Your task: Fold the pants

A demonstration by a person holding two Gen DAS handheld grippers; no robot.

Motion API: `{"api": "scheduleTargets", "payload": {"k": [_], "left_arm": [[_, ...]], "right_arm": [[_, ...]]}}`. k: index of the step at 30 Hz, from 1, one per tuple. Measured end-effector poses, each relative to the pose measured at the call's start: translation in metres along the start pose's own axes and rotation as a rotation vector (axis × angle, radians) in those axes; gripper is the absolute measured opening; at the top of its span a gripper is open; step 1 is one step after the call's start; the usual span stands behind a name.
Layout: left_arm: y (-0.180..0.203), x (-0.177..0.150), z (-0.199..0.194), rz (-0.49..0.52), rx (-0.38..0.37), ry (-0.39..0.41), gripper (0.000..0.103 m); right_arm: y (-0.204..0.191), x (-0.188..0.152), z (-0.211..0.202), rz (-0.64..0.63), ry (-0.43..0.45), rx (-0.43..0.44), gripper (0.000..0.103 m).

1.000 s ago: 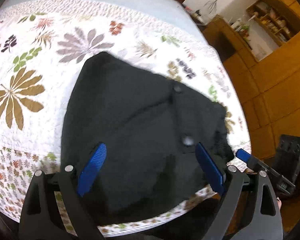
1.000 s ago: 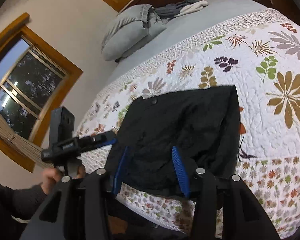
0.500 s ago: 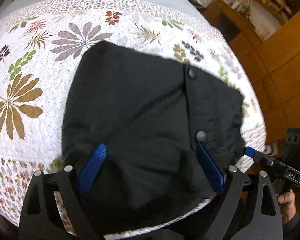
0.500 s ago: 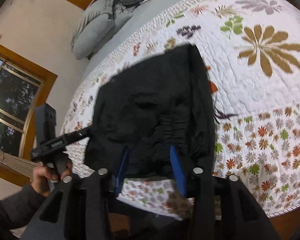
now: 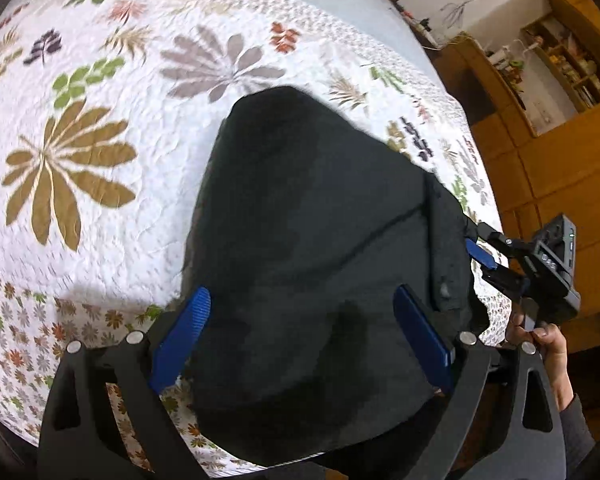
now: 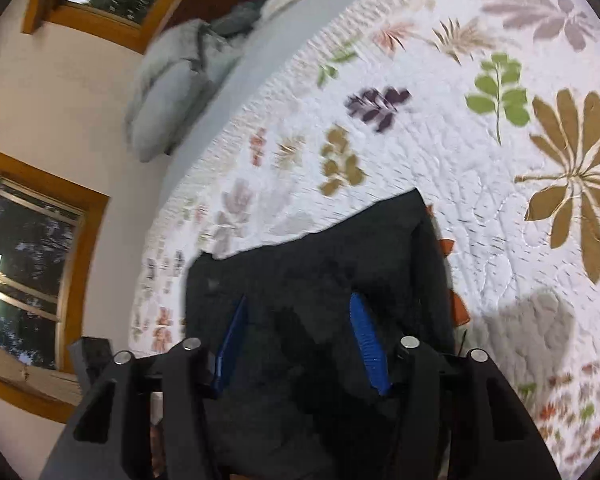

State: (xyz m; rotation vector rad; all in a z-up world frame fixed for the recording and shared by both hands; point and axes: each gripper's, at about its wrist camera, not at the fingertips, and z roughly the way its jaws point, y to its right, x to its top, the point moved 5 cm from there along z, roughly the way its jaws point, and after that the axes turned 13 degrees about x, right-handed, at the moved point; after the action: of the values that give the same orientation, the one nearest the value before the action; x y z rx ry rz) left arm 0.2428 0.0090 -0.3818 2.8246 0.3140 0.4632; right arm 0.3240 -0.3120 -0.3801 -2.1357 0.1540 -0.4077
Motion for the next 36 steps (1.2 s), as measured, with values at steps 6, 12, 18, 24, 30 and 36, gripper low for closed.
{"api": "scheduleTargets", "payload": {"k": [6,12,18,24,30,36], "left_arm": [[-0.012,-0.003,0.009,-0.015,0.004,-0.035,0.093],[-0.024,0.02,-0.025,-0.019,-0.089,-0.007,0.093],[-0.043,0.045,-0.006,-0.158,-0.299,-0.198,0.097],[-0.057,0.049,0.026,-0.174,-0.299,-0.297,0.098],[-0.052,0.054,0.045,-0.142,-0.359,-0.318,0.098],[-0.038,0.053,0.069,-0.103,-0.419,-0.365,0.098]], "right_arm": [[0.008,0.001,0.003,0.02,-0.016,0.013,0.052],[-0.002,-0.001,-0.049,0.069,0.042,0.046,0.099],[0.033,-0.019,-0.079,0.225,-0.049,0.035,0.099],[0.059,-0.034,-0.076,0.265,-0.11,0.069,0.1],[0.061,-0.032,-0.042,0.234,-0.185,0.138,0.1],[0.056,-0.029,-0.006,0.199,-0.275,0.157,0.099]]}}
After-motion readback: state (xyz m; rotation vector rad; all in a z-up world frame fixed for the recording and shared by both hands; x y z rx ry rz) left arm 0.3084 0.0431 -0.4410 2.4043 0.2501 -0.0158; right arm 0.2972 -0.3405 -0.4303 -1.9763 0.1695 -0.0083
